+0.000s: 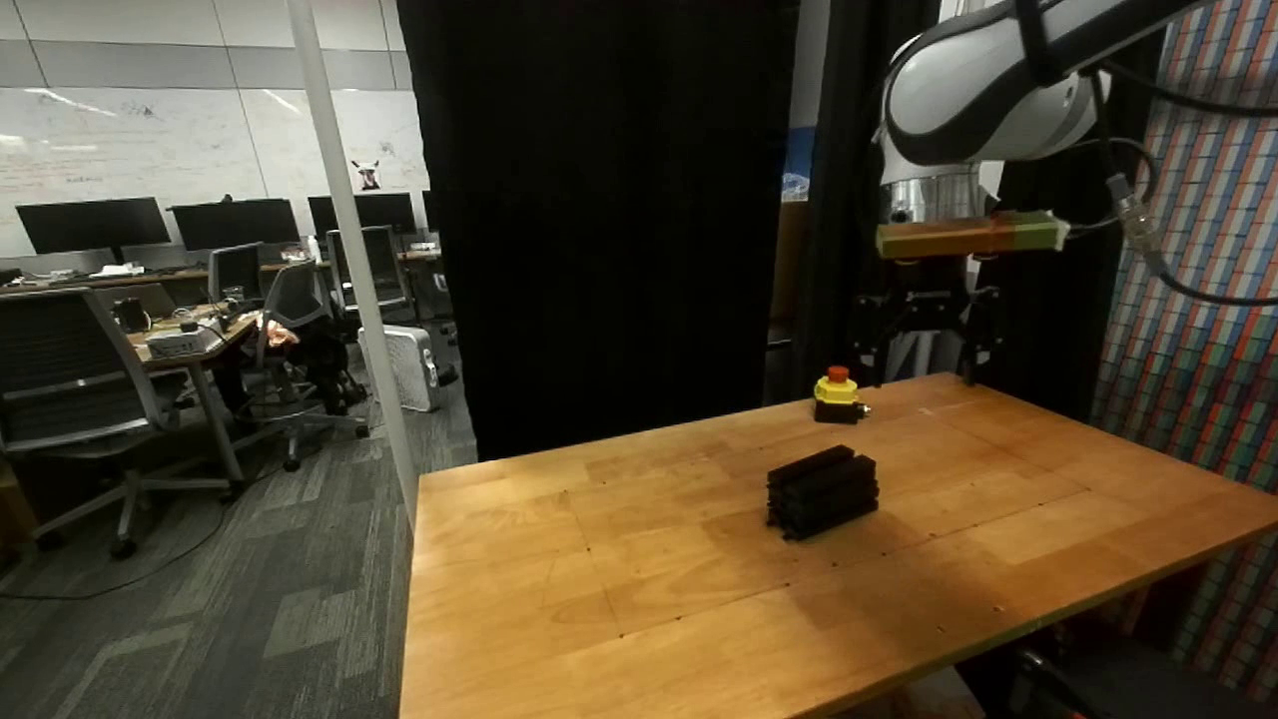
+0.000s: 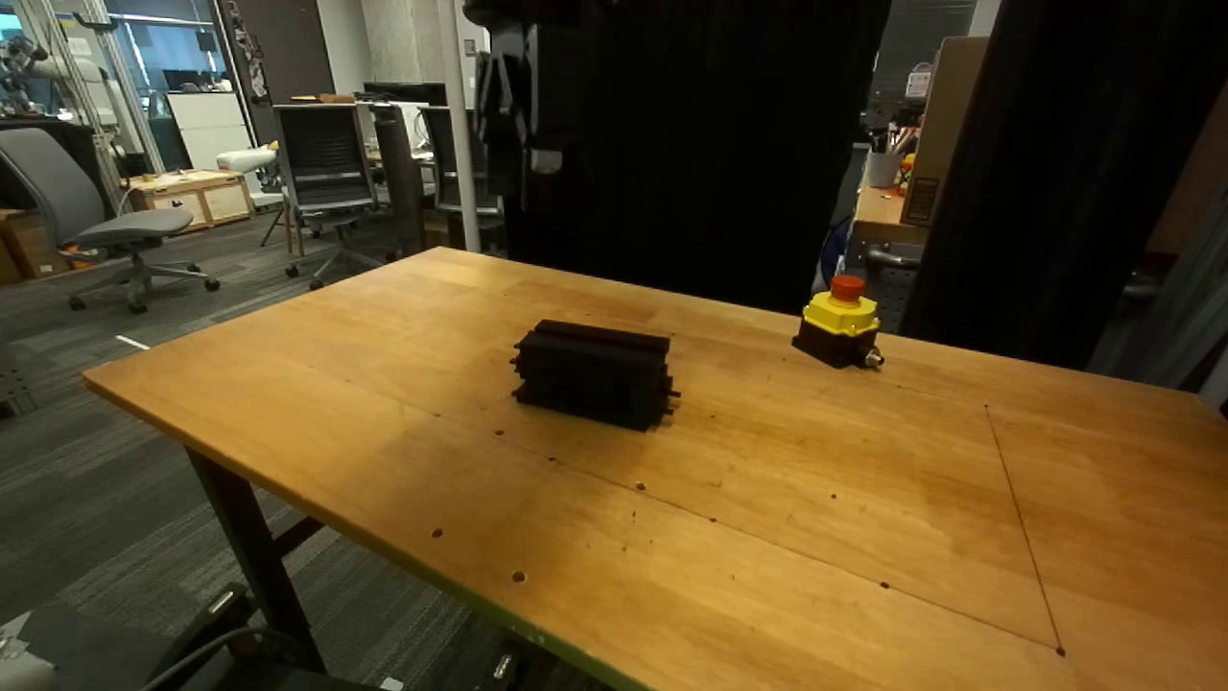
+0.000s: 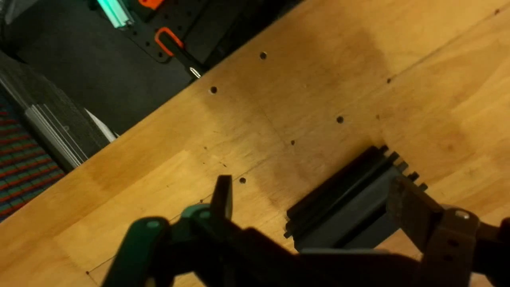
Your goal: Stack the black objects on the table
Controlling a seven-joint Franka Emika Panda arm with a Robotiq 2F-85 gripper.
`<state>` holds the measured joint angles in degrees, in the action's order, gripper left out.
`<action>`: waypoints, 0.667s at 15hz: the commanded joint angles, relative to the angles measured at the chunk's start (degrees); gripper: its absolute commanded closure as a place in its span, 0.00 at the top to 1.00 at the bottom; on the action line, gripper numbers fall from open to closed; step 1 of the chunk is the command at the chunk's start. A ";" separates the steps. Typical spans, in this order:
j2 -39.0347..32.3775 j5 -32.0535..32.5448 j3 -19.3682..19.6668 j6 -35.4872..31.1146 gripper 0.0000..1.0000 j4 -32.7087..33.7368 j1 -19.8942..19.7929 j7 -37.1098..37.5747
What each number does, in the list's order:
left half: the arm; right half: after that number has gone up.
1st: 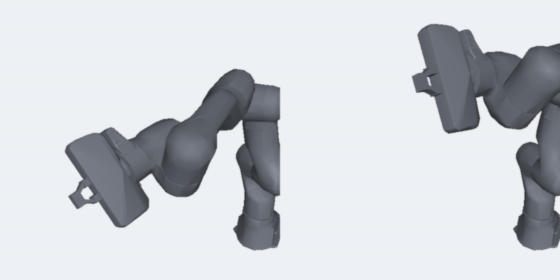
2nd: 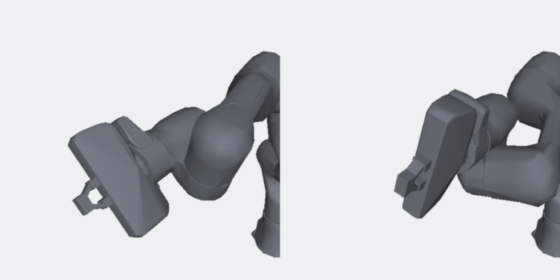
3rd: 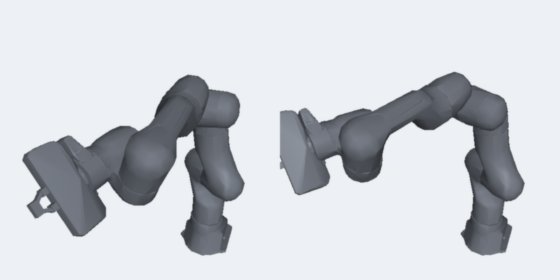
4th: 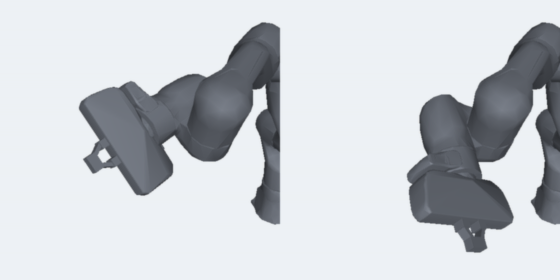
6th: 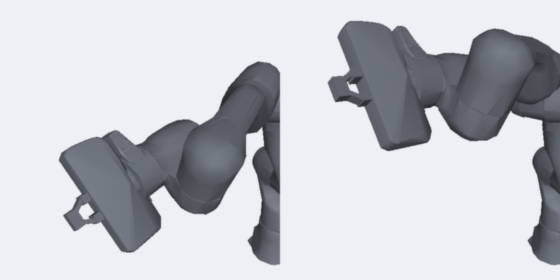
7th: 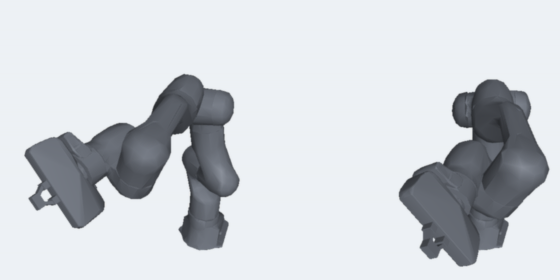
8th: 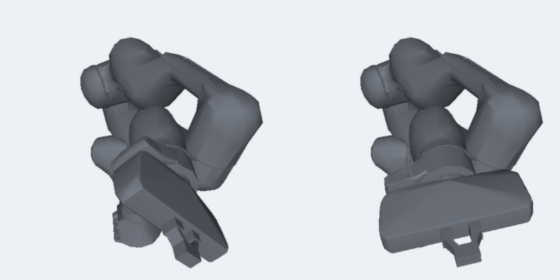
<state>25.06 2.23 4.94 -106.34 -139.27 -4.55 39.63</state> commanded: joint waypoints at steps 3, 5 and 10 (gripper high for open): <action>14.78 4.57 -1.87 10.08 1.00 -5.24 -2.05 -16.58; 18.64 7.00 -2.02 12.21 1.00 -6.17 -2.08 -22.00; 29.57 12.44 -0.17 8.81 1.00 -12.09 -1.73 -32.12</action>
<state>46.42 12.41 3.95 -94.39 -146.60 -5.50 13.15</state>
